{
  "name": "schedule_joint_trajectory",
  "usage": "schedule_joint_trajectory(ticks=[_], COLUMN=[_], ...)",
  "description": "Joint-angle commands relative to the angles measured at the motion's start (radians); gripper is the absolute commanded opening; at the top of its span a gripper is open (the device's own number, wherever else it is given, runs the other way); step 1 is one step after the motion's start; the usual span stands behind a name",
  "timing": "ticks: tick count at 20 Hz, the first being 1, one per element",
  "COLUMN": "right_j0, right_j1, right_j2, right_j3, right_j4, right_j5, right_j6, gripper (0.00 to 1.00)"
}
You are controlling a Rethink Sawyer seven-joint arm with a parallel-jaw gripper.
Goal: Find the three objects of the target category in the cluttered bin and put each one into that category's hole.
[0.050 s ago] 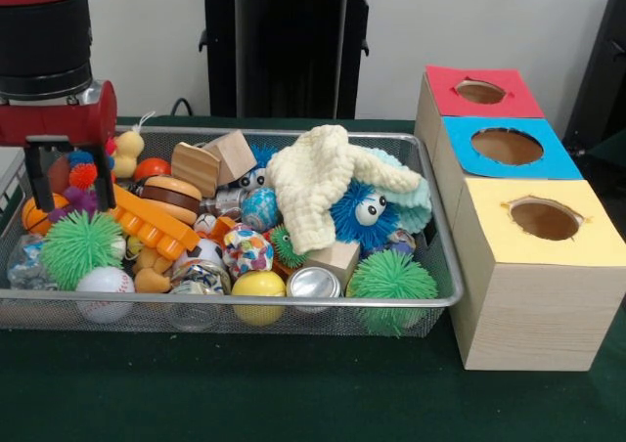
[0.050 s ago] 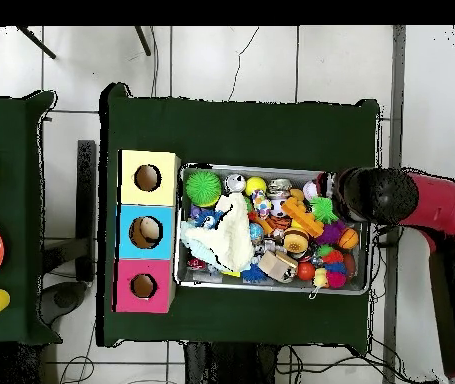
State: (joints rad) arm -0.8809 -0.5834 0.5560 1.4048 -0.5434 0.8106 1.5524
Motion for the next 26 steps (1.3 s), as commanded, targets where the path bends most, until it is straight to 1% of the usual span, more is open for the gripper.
schedule_joint_trajectory(ticks=[1, 8, 12, 15, 20, 26], right_j0=[-0.007, -0.012, -0.016, -0.017, -0.017, -0.028], right_j1=[0.000, -0.011, -0.005, 0.028, 0.112, 0.147], right_j2=[0.032, 0.032, 0.032, 0.031, 0.035, 0.043], right_j3=[0.083, 0.100, 0.107, 0.103, 0.078, 0.053], right_j4=[-0.075, -0.076, -0.082, -0.097, -0.132, -0.154], right_j5=[0.019, 0.015, 0.002, -0.030, -0.092, -0.100], right_j6=[-0.251, -0.247, -0.247, -0.239, -0.224, -0.241], gripper=[1.00, 1.00, 1.00, 1.00, 1.00, 1.00])
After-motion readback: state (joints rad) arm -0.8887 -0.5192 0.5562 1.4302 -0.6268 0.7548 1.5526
